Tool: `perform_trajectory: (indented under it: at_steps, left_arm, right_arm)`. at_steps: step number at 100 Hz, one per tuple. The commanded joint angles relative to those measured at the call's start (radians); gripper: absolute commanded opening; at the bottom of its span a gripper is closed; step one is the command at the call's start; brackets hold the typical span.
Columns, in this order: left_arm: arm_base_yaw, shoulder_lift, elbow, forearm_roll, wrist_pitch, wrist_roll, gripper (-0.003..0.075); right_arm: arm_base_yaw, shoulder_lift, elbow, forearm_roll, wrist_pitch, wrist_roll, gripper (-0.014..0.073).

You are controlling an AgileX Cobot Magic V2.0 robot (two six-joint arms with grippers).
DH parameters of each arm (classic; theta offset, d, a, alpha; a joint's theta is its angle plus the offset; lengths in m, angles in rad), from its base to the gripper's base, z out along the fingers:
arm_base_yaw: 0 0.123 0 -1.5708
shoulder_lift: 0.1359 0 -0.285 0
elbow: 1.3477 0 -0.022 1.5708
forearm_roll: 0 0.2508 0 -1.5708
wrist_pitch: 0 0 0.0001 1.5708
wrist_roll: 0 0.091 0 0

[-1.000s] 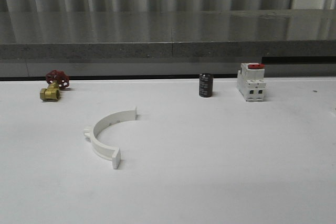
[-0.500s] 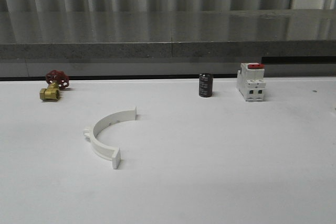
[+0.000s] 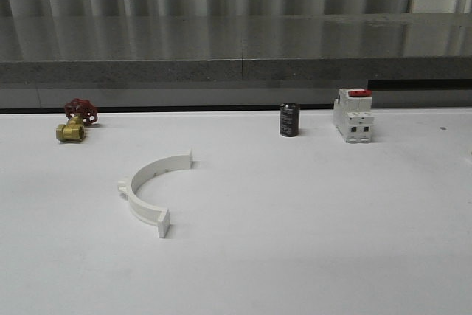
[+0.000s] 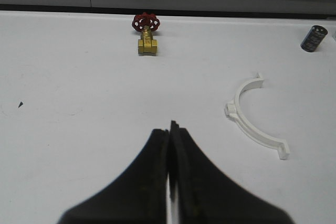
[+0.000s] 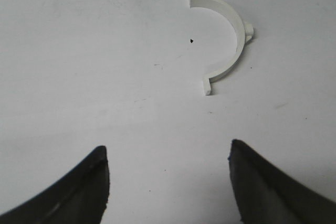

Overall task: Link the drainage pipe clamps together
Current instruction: 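Move the right gripper down and grasp the other white half-ring clamp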

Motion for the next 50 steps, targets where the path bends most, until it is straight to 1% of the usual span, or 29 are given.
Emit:
perform_trajectory:
  at_steps: [1, 18, 30, 37, 50]
  left_arm:
    - [0.002, 0.003, -0.026, -0.021, -0.068, -0.001, -0.0021]
    - [0.002, 0.003, -0.026, -0.021, -0.068, -0.001, -0.0021]
    - [0.002, 0.003, -0.026, -0.021, -0.068, -0.001, -0.0021]
    - [0.002, 0.003, -0.026, -0.021, -0.068, -0.001, -0.0021]
    - [0.002, 0.003, -0.026, -0.021, -0.068, -0.001, -0.0021]
  right_arm:
    - [-0.006, 0.079, -0.064, 0.000, -0.074, -0.004, 0.0518]
    - [-0.006, 0.302, -0.177, 0.000, -0.149, -0.026, 0.0518]
    - [-0.009, 0.447, -0.276, 0.000, -0.156, -0.110, 0.0518]
    - [-0.033, 0.527, -0.339, 0.000, -0.139, -0.147, 0.0518]
    - [-0.113, 0.640, -0.428, 0.000, -0.135, -0.181, 0.0518]
